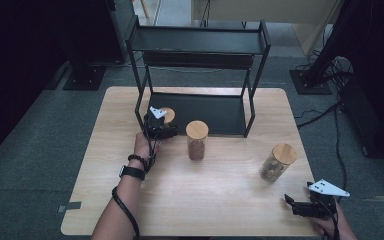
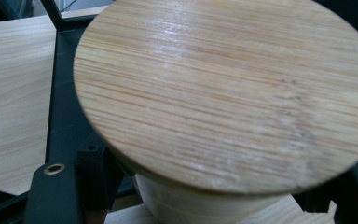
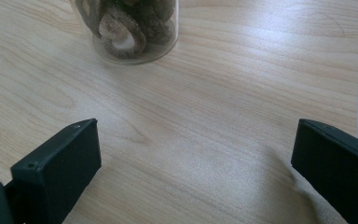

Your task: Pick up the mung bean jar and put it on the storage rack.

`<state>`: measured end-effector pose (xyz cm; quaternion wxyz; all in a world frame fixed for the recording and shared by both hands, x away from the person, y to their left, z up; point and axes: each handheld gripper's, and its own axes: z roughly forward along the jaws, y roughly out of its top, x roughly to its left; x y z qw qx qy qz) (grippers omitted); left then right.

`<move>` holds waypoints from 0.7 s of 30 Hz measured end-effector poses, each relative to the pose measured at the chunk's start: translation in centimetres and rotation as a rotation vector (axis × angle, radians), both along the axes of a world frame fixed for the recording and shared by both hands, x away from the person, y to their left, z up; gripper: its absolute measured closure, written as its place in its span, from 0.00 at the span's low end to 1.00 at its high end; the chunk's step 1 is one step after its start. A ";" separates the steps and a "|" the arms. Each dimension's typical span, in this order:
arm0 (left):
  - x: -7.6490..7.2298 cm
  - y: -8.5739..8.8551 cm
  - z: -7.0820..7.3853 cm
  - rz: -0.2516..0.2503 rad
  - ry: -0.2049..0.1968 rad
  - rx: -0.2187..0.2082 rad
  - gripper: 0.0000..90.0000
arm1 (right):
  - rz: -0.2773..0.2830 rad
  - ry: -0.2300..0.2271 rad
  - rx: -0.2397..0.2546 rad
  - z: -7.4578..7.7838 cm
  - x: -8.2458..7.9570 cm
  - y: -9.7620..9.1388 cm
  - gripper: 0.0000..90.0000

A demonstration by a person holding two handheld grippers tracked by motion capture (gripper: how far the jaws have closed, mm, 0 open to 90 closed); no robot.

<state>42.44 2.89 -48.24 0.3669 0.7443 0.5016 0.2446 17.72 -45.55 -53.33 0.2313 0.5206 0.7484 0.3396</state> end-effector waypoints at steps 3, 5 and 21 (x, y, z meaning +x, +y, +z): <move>0.2 -0.1 -0.1 0.002 0.001 -0.010 0.28 | 0.000 0.001 -0.001 0.0 0.0 0.0 0.01; 0.4 -0.1 -0.2 0.002 0.005 -0.005 0.28 | 0.000 0.001 0.000 0.0 0.0 0.0 0.01; 1.7 -0.2 -0.6 0.023 0.009 -0.003 0.28 | -0.002 0.004 -0.001 0.0 0.0 0.0 0.01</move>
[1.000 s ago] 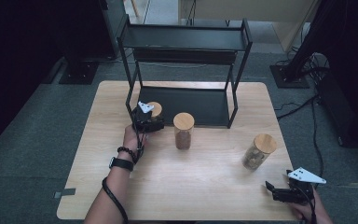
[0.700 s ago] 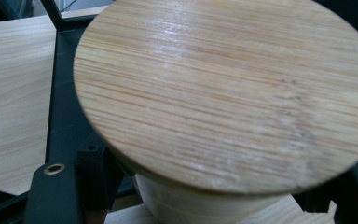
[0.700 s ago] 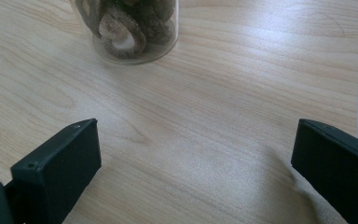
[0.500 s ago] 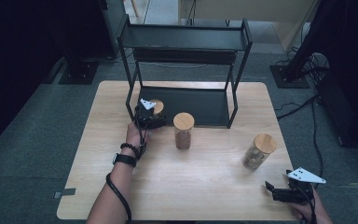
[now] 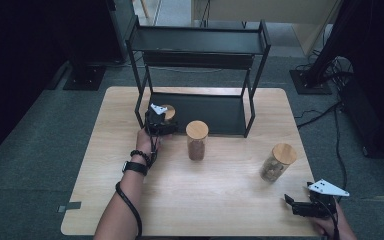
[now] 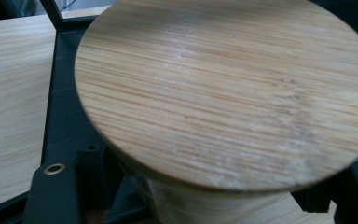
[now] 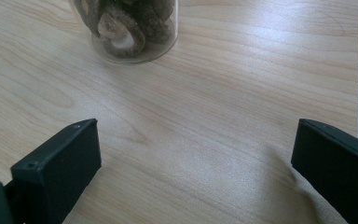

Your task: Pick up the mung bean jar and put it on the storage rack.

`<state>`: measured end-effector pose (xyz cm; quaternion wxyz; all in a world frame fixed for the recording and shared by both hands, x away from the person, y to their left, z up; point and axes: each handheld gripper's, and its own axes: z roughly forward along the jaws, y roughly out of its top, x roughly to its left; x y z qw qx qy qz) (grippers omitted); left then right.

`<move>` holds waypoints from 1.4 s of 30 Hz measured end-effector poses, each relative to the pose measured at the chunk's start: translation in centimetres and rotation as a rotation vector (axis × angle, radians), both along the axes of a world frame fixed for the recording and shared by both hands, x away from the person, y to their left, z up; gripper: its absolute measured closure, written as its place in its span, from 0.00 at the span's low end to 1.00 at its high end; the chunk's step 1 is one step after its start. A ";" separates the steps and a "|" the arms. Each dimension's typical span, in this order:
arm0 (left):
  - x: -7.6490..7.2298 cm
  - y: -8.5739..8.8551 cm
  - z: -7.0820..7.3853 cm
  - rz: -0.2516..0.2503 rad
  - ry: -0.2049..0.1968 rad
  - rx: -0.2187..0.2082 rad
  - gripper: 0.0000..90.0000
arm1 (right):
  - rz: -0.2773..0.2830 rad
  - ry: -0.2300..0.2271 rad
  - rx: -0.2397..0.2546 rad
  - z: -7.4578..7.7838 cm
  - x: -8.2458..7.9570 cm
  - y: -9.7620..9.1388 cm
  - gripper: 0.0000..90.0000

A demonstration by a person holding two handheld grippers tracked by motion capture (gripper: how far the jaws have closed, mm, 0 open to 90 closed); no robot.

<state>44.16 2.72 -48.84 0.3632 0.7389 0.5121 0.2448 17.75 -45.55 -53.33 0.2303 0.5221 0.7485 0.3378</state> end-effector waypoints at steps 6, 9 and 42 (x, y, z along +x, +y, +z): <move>0.4 -0.2 -0.2 0.004 -0.006 0.006 0.28 | 0.000 0.000 0.000 0.0 0.0 0.0 0.01; 0.7 -0.2 -0.4 0.005 -0.003 0.009 0.28 | 0.001 0.000 -0.001 0.0 0.0 0.0 0.01; 2.5 -1.0 -1.0 0.013 -0.023 0.030 0.28 | 0.005 0.000 -0.002 0.0 0.0 0.0 0.01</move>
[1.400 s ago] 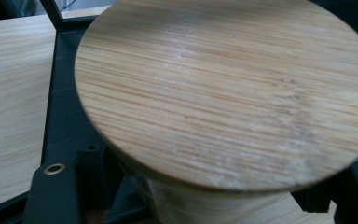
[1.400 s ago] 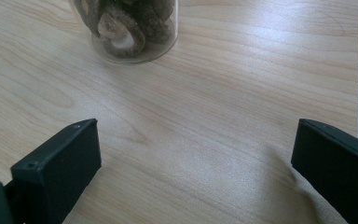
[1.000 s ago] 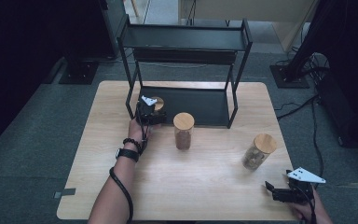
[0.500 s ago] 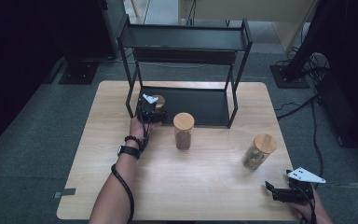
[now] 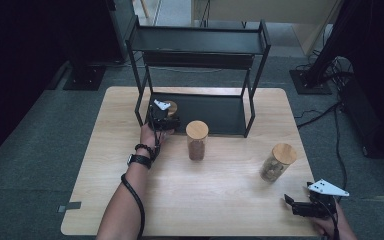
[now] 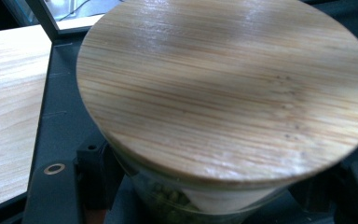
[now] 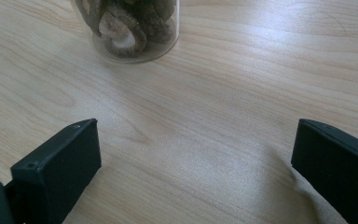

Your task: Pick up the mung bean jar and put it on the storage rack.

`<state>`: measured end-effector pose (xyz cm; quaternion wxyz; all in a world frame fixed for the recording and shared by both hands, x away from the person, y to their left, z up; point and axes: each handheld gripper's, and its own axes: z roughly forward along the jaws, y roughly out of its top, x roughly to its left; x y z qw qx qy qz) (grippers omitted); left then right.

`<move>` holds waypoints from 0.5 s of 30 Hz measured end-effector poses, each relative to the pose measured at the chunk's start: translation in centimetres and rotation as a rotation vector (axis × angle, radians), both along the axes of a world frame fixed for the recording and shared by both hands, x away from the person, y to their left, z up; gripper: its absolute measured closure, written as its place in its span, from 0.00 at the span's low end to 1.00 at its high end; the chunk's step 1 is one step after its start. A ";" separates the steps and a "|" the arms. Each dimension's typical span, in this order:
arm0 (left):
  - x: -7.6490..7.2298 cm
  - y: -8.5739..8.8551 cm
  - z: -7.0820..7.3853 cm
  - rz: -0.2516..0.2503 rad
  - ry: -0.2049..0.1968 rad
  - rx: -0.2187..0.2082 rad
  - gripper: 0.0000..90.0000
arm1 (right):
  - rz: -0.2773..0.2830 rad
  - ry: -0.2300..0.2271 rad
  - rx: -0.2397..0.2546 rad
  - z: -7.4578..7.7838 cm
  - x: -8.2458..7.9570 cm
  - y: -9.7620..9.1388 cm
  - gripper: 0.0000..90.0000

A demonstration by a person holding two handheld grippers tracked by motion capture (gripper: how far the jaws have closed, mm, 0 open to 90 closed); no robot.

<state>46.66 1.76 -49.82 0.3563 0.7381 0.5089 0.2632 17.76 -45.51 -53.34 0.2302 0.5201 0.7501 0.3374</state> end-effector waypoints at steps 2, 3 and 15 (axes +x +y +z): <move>0.1 -0.1 0.0 0.001 -0.003 0.004 0.28 | 0.000 0.000 -0.001 0.0 0.0 0.0 0.01; 0.2 -0.2 0.0 0.001 -0.003 0.008 0.28 | -0.001 0.001 -0.001 0.0 0.0 0.0 0.01; -0.1 0.1 0.6 -0.003 -0.007 -0.040 0.23 | -0.001 0.001 -0.002 0.0 0.0 0.0 0.01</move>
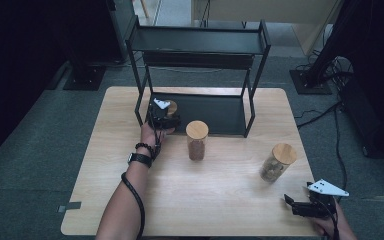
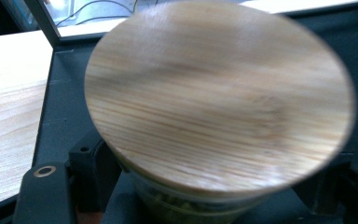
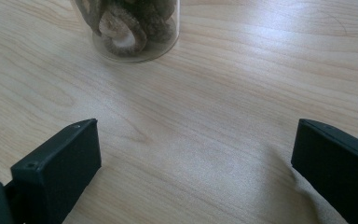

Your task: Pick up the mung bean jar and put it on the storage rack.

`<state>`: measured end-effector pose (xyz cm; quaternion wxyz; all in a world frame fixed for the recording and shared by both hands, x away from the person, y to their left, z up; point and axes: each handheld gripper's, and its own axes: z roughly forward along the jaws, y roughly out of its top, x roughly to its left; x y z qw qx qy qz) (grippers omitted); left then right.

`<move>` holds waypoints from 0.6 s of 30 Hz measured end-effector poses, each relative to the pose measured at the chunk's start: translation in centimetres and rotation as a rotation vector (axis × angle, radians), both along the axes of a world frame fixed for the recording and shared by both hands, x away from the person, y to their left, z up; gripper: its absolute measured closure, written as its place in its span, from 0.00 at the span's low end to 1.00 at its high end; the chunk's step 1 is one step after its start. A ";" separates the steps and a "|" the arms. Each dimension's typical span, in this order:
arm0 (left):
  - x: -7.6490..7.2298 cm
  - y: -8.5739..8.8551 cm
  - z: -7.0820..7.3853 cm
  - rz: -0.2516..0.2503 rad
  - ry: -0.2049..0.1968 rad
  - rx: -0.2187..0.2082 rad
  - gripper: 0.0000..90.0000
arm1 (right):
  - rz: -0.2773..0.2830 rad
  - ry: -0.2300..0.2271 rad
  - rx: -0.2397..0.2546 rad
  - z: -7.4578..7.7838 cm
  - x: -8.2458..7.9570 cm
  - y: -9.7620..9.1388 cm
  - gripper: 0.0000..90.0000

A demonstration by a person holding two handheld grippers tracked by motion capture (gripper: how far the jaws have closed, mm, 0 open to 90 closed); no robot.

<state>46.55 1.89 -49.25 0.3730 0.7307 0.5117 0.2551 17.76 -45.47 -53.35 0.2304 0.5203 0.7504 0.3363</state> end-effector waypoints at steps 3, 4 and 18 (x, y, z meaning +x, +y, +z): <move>-0.3 0.1 0.0 0.002 0.001 -0.013 0.22 | 0.000 -0.002 0.000 0.0 0.0 0.0 0.01; -0.4 0.2 -0.1 -0.008 0.008 -0.025 0.18 | 0.000 -0.002 -0.001 0.0 0.0 0.0 0.01; -3.4 0.6 -1.5 -0.022 0.006 -0.017 0.00 | 0.004 -0.007 -0.011 0.0 -0.1 0.1 0.01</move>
